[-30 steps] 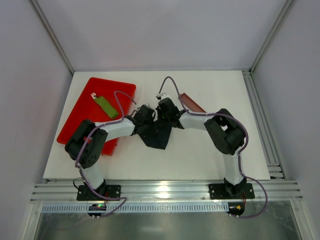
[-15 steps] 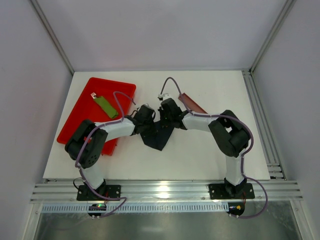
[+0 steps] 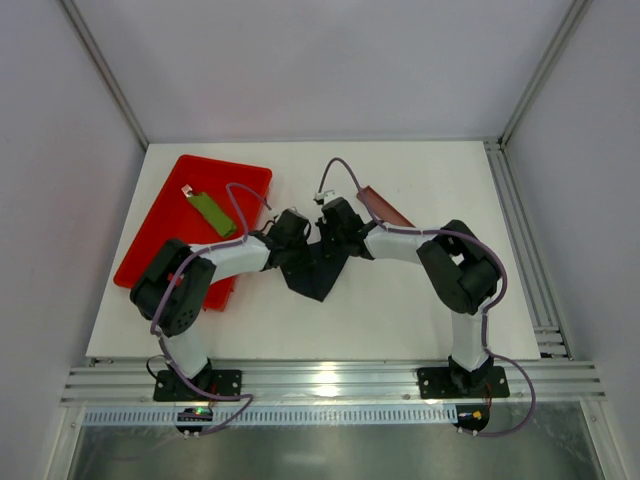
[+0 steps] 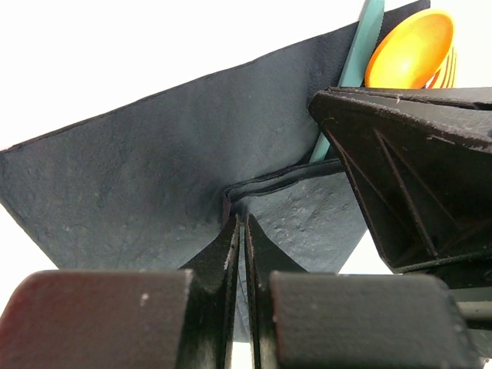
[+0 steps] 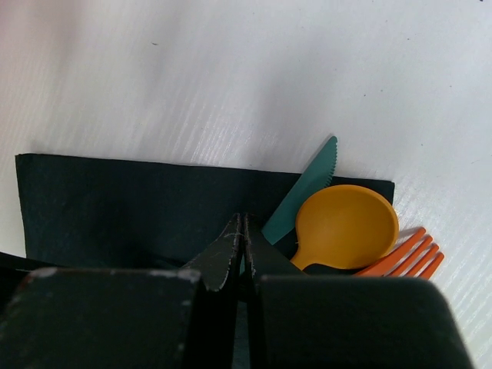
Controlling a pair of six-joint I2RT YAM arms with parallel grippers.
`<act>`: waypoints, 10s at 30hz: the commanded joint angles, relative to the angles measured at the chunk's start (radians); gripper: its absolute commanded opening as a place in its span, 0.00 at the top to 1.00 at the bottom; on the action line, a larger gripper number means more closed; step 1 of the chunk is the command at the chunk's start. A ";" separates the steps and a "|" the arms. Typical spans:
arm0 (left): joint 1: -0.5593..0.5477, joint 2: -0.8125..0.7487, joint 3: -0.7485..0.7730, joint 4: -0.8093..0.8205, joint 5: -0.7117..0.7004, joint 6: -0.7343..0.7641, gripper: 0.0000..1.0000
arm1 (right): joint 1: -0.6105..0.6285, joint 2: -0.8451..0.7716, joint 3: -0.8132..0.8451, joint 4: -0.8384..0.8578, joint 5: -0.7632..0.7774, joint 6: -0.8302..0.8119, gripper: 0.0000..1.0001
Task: Place the utensils on the paper napkin and roll it up
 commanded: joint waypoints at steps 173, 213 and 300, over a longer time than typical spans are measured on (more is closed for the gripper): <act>-0.016 0.045 -0.047 -0.135 -0.044 -0.058 0.93 | 0.032 -0.072 -0.077 -0.091 0.071 0.139 0.96; 0.019 -0.065 -0.024 -0.177 -0.068 0.107 0.38 | 0.032 -0.113 -0.278 0.146 -0.036 0.218 0.96; -0.108 -0.074 0.014 0.187 0.206 0.239 0.95 | 0.001 -0.176 -0.505 0.510 -0.184 0.433 0.96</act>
